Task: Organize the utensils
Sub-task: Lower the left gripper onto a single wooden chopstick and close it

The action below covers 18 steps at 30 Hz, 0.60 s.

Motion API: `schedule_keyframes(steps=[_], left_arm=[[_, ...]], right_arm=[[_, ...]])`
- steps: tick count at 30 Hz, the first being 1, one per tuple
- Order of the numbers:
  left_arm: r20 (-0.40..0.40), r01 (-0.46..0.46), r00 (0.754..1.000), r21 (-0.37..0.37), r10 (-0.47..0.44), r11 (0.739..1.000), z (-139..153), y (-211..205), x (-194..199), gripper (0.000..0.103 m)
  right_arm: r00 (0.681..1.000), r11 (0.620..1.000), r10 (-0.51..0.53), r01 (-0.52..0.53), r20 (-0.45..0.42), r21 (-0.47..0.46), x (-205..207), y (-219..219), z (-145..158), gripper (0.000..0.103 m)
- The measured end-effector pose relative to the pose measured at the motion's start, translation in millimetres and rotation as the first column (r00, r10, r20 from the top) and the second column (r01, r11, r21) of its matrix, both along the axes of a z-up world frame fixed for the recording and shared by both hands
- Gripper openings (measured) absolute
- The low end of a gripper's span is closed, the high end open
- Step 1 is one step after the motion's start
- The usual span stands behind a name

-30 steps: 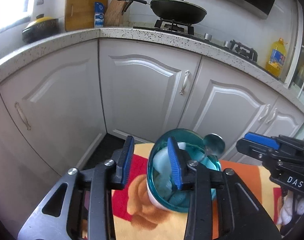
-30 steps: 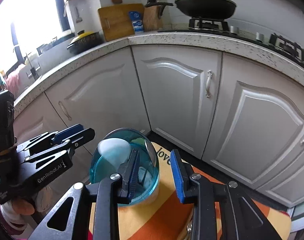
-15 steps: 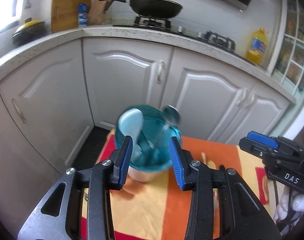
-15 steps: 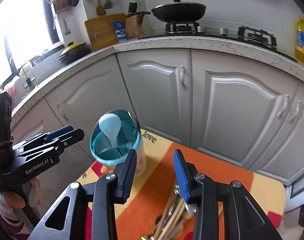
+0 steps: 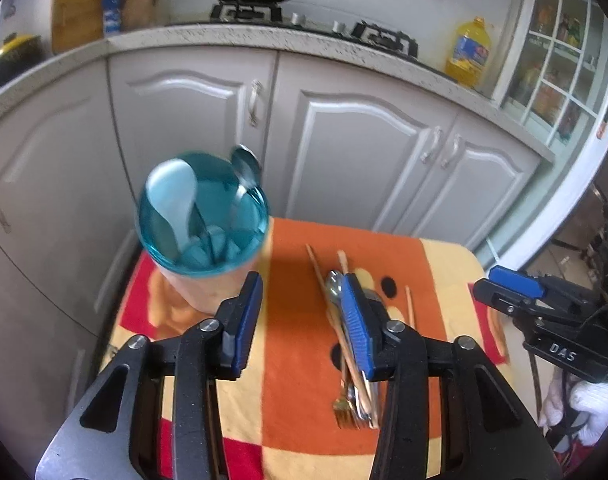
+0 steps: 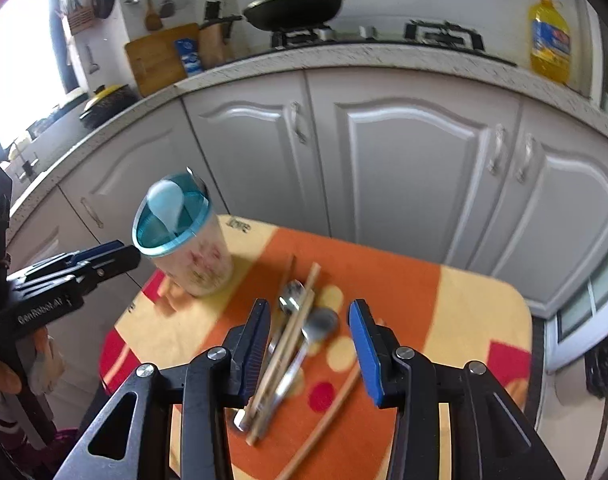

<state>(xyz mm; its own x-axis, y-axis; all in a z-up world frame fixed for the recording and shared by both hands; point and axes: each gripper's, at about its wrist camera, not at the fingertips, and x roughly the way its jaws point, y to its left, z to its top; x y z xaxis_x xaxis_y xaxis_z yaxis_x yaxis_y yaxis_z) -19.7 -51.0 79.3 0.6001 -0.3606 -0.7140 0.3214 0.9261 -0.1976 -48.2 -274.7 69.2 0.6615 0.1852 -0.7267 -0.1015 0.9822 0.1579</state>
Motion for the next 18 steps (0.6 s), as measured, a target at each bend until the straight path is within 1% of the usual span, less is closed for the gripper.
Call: schedule_keyframes(steps=[3,6,9,12,15,18], left_arm=[[-0.049,0.036,0.998,-0.012,-0.037,0.999,-12,-7,-2,0.042],[-0.085,0.056,0.995,0.001,-0.056,0.998,-26,-15,-2,0.042],[-0.144,0.069,0.987,0.009,-0.067,0.998,-46,-22,3,0.042],[-0.202,0.066,0.977,0.003,-0.064,0.998,-63,-28,11,0.042],[-0.231,0.066,0.971,0.005,-0.063,0.998,-78,-35,19,0.042],[-0.261,0.057,0.964,0.015,-0.052,0.998,-92,-42,29,0.042]], right_arm=[[0.999,1.000,-0.020,0.020,-0.039,0.012,-5,-10,-16,0.039],[0.996,0.998,-0.031,0.035,-0.088,0.044,-5,-18,-36,0.039],[0.993,0.997,-0.020,0.029,-0.119,0.073,-2,-20,-50,0.039],[0.990,0.995,-0.018,0.032,-0.143,0.098,3,-23,-64,0.039],[0.986,0.990,-0.020,0.042,-0.167,0.132,8,-26,-75,0.039],[0.983,0.984,0.006,0.026,-0.184,0.174,15,-23,-83,0.034]])
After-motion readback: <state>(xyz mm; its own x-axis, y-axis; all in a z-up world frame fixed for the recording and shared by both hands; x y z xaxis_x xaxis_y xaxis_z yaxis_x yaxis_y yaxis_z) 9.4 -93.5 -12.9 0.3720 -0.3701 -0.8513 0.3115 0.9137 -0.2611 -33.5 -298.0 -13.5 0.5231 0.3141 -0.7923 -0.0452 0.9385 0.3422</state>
